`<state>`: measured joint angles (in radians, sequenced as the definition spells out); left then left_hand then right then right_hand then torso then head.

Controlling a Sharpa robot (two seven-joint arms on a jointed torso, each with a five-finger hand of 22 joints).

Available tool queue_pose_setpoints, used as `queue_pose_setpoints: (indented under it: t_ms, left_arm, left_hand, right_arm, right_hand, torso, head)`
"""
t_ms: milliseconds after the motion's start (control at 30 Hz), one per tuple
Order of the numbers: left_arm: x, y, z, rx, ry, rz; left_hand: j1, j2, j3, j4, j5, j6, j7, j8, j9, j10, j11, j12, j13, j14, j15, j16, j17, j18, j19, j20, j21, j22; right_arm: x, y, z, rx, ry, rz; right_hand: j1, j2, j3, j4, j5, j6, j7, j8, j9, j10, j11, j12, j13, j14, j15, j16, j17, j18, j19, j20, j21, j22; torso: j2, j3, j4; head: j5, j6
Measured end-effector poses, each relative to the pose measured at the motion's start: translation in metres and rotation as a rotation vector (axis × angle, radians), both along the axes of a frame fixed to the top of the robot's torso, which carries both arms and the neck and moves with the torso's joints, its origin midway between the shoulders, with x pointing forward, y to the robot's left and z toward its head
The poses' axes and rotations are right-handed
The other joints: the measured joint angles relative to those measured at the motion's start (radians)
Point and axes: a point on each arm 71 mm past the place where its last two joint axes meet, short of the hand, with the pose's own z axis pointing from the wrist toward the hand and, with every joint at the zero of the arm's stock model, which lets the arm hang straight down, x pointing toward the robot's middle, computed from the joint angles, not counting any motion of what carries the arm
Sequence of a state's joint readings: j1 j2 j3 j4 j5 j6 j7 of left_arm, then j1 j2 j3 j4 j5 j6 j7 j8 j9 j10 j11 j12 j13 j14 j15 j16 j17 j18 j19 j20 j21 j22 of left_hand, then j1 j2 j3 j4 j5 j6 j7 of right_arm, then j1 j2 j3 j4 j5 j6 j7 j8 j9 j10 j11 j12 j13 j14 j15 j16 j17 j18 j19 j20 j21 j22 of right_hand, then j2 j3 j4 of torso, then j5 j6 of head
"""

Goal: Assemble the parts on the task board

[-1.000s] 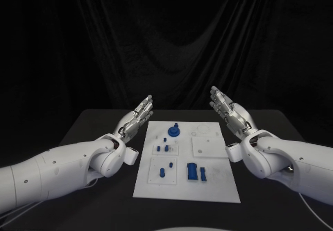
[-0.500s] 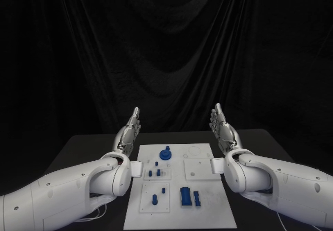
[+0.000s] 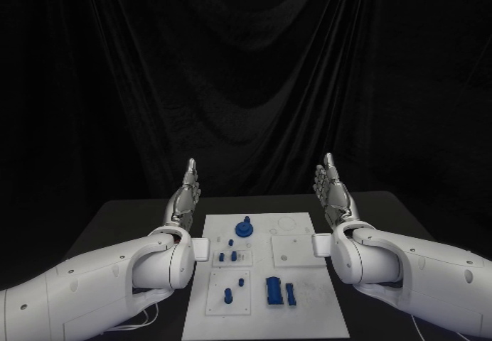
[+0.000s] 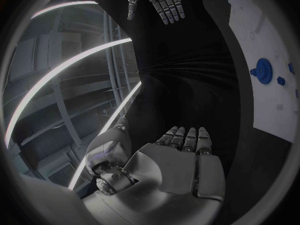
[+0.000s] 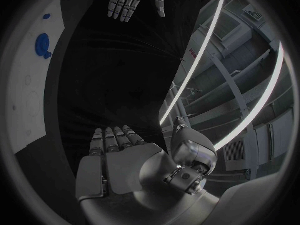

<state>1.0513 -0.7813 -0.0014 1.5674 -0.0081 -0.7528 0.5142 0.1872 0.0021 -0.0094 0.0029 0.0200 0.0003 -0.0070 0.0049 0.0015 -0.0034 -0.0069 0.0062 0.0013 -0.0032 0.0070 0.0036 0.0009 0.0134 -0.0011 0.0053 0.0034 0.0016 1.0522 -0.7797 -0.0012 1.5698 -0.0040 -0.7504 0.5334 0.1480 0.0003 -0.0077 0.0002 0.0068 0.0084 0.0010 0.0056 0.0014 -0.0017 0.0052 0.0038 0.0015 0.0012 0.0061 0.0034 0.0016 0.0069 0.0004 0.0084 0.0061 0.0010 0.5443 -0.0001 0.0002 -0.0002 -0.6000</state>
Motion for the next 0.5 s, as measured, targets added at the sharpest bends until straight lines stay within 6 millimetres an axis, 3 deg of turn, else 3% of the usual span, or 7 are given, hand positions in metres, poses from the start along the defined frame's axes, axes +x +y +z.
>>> queue_pose_setpoints:
  t_ms: [167, 300, 500]
  left_arm:
    - [0.0000, 0.0005, -0.0004, 0.000, 0.005, 0.007]
    - [0.0000, 0.0006, -0.0005, 0.000, 0.007, 0.009]
    - [0.0000, 0.0008, -0.0007, 0.001, 0.009, 0.012]
  left_hand:
    - [-0.043, -0.002, 0.002, -0.002, -0.011, 0.000, 0.000, 0.000, 0.000, 0.000, 0.000, 0.000, 0.000, 0.000, 0.000, 0.000, 0.000, 0.000, 0.000, 0.000, 0.000, 0.000]
    - [-0.172, -0.002, 0.004, -0.004, -0.017, 0.000, 0.000, 0.000, 0.000, 0.000, 0.000, 0.000, 0.000, 0.000, 0.000, 0.000, 0.000, 0.000, 0.000, 0.000, 0.000, 0.000]
    - [-0.181, -0.003, 0.004, -0.004, -0.017, 0.000, 0.000, 0.000, 0.000, 0.000, 0.000, 0.000, 0.000, 0.000, 0.000, 0.000, 0.000, 0.000, 0.000, 0.000, 0.000, -0.001]
  right_arm:
    - [0.0000, -0.0003, -0.0002, 0.000, 0.003, -0.004]
    - [0.0000, -0.0004, -0.0003, 0.001, 0.004, -0.005]
    - [0.0000, -0.0005, -0.0004, 0.001, 0.006, -0.007]
  right_hand:
    - [-0.138, 0.000, 0.005, 0.000, 0.000, 0.000, 0.000, 0.000, 0.000, 0.000, 0.000, 0.000, 0.000, 0.000, 0.000, 0.000, 0.000, 0.000, 0.000, -0.003, 0.000, 0.000]
    - [-0.142, -0.001, 0.005, 0.000, 0.000, 0.000, 0.000, 0.000, 0.000, 0.000, 0.000, 0.000, 0.000, 0.000, 0.000, 0.000, 0.000, 0.000, 0.000, -0.003, 0.000, 0.000]
    - [-0.142, -0.001, 0.005, 0.000, 0.000, 0.000, 0.000, 0.000, 0.000, 0.000, 0.000, 0.000, 0.000, 0.000, 0.000, 0.000, 0.000, 0.000, 0.000, -0.003, 0.000, 0.000]
  torso:
    - [0.000, 0.0000, -0.0002]
    - [0.000, 0.0001, -0.0003]
    - [0.000, 0.0001, -0.0003]
  head:
    - [0.000, 0.000]
    - [0.000, 0.000]
    - [0.000, 0.000]
